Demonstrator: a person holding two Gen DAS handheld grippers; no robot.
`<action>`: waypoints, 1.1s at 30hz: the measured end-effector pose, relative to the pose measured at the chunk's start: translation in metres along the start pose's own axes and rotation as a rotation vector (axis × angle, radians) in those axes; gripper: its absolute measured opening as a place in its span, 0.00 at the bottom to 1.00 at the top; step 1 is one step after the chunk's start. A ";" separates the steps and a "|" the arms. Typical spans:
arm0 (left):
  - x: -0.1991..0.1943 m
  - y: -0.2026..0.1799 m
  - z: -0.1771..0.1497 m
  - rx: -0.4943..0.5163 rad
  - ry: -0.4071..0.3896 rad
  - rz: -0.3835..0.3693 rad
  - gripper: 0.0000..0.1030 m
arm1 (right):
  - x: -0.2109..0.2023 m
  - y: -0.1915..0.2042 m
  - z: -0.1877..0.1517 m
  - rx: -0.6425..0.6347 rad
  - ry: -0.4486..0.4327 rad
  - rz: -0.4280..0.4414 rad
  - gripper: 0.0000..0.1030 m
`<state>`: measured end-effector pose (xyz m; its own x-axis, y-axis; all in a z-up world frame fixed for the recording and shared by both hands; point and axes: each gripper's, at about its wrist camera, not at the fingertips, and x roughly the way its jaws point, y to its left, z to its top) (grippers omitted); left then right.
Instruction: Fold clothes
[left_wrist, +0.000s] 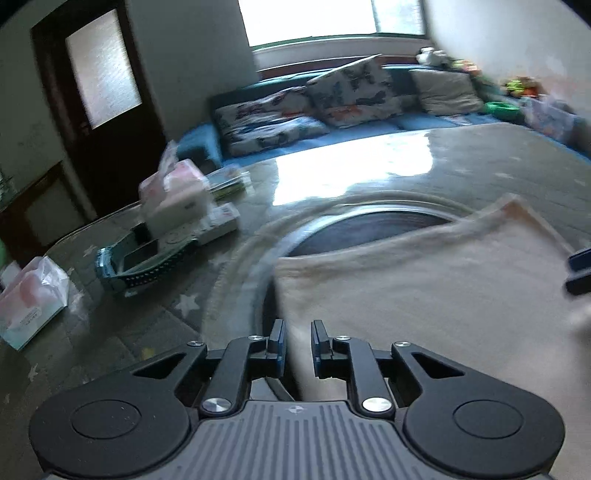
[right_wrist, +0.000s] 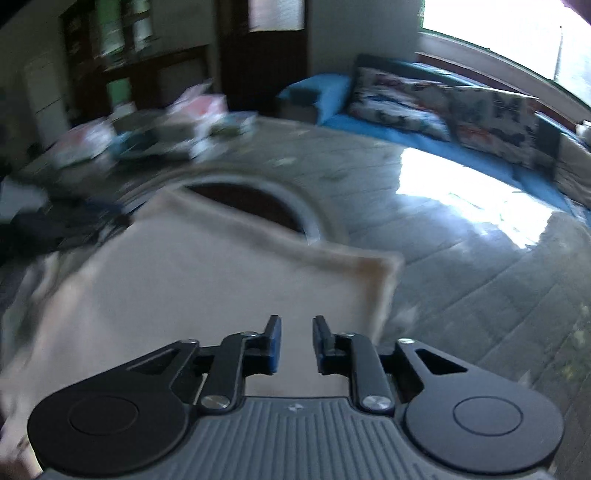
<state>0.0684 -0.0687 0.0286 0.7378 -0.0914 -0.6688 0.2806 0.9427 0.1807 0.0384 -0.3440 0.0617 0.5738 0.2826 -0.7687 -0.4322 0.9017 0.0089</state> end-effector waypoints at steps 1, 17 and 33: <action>-0.010 -0.005 -0.005 0.014 -0.004 -0.030 0.16 | -0.005 0.008 -0.005 -0.018 0.004 0.020 0.26; -0.126 -0.095 -0.105 0.305 -0.137 -0.304 0.23 | -0.067 0.118 -0.090 -0.292 0.051 0.149 0.33; -0.128 -0.083 -0.066 0.193 -0.168 -0.322 0.26 | -0.097 0.091 -0.108 -0.108 -0.015 0.136 0.32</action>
<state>-0.0894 -0.1138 0.0515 0.6793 -0.4379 -0.5888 0.6113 0.7816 0.1240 -0.1321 -0.3250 0.0681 0.5148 0.4055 -0.7554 -0.5789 0.8143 0.0427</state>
